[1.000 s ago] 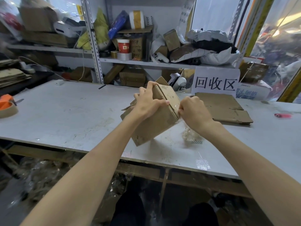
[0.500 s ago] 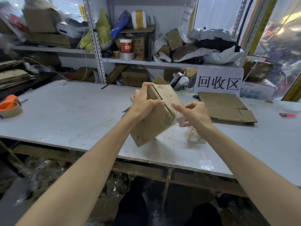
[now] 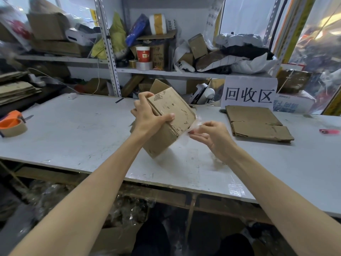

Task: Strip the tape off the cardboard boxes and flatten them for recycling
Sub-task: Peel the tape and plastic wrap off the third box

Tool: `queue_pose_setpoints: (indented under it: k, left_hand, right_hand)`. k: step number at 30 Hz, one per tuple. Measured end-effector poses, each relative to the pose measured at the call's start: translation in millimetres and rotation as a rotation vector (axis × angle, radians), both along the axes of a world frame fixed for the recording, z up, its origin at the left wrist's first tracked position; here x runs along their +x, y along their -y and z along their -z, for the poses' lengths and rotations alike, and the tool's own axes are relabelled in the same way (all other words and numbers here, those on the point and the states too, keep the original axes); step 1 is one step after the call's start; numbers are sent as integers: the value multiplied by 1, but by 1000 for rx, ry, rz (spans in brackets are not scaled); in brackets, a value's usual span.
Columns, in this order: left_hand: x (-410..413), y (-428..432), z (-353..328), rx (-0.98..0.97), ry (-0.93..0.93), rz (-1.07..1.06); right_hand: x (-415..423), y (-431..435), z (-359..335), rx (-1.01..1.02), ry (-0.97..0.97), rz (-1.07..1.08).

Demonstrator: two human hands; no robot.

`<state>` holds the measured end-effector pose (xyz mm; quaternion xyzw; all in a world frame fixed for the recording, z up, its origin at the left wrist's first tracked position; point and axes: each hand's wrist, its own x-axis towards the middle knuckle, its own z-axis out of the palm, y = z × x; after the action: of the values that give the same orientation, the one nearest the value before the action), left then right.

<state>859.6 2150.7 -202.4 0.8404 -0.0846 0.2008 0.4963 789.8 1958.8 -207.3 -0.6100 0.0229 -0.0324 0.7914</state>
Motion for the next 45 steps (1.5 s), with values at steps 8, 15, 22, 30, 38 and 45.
queue_pose_setpoints:
  k: [8,15,22,30,38,45]
  left_hand:
    - [-3,-10,11,178,28,20]
    - [1,-21,15,99,6,36]
    - [9,-29,11,-85,-62,-17]
    - [20,-31,15,-273,-186,-98]
    - [25,-29,11,-185,-250,-146]
    - [20,-22,15,-44,-236,-153]
  right_hand:
    - [21,-4,-1,-858,-79,249]
    - [39,-9,11,-657,-35,227]
    - [45,-20,10,-111,-185,321]
    - [34,-15,-3,-87,76,267]
    - [21,-25,-4,-546,374,206]
    - [18,-55,-2,-791,371,248]
